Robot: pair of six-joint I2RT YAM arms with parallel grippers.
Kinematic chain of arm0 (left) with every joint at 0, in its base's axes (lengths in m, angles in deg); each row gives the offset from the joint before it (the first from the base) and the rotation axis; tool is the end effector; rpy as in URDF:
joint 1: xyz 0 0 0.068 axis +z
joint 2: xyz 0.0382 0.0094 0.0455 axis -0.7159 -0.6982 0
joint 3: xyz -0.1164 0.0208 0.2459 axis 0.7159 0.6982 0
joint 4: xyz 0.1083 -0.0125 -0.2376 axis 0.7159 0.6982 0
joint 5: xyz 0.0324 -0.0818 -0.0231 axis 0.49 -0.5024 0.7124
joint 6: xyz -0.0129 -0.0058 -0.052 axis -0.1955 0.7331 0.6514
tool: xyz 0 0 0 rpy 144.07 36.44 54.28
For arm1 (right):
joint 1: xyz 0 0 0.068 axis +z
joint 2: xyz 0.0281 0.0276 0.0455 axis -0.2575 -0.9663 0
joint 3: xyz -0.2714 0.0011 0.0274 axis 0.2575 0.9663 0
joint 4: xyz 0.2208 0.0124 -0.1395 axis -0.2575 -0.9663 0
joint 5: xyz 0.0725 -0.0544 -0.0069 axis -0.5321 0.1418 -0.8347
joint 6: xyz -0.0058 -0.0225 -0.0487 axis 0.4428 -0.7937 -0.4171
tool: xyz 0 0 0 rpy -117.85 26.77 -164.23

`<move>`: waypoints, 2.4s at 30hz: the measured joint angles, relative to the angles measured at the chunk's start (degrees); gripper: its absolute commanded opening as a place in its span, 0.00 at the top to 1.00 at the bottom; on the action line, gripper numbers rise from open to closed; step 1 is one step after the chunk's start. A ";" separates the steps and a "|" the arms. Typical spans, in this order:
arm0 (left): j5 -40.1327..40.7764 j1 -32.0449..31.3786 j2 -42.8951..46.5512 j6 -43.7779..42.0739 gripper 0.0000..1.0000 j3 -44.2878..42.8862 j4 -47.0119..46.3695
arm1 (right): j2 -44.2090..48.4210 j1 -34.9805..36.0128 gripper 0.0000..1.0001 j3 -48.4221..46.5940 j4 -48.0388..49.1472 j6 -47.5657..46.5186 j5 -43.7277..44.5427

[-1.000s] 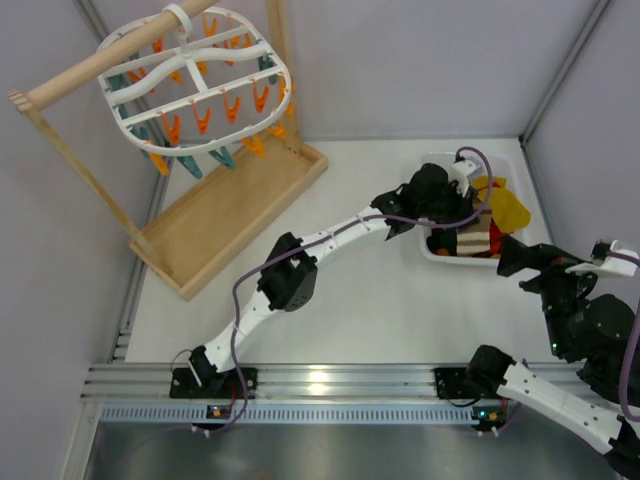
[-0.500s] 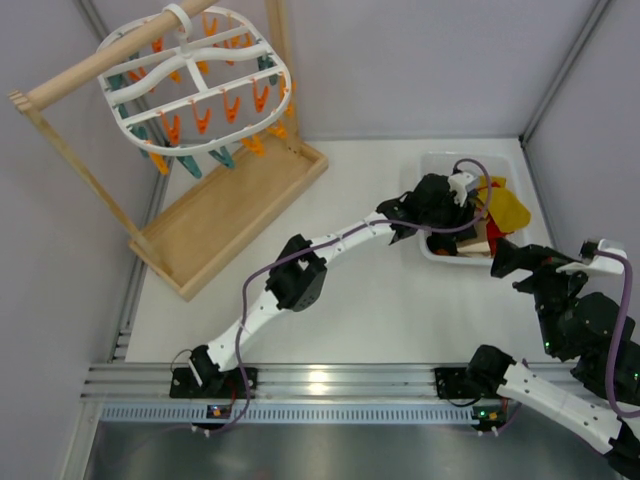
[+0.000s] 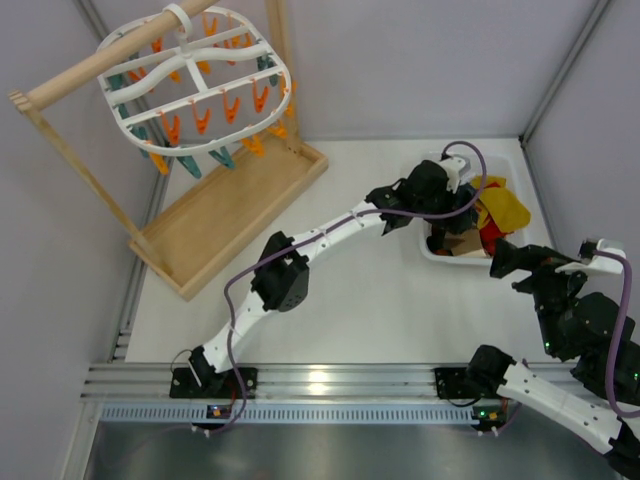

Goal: Remove the socks clipped to the hanger

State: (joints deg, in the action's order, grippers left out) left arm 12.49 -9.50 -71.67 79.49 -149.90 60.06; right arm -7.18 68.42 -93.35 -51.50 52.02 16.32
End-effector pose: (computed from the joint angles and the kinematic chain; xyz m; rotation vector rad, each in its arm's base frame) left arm 0.3208 -0.4721 0.2680 0.7460 2.0433 -0.9700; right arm 0.0297 -0.0101 0.3759 0.2668 1.5385 0.1720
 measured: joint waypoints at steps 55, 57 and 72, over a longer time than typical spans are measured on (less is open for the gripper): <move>42.14 24.00 103.56 1.25 0.01 84.06 22.32 | -9.94 -29.73 0.01 2.16 -3.85 -4.63 -37.20; 38.86 28.89 105.83 0.28 0.01 85.57 21.22 | -8.72 -29.73 0.01 3.30 -3.87 -5.01 -37.16; 27.89 40.52 111.54 -3.08 0.01 88.15 17.53 | -8.70 -27.78 0.00 3.93 -4.04 -6.08 -34.86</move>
State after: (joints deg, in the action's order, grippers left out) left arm 40.38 31.02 39.86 76.41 -61.75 77.58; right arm -15.88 40.64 -89.42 -55.54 45.95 -18.54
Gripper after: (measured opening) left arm 0.990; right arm 0.993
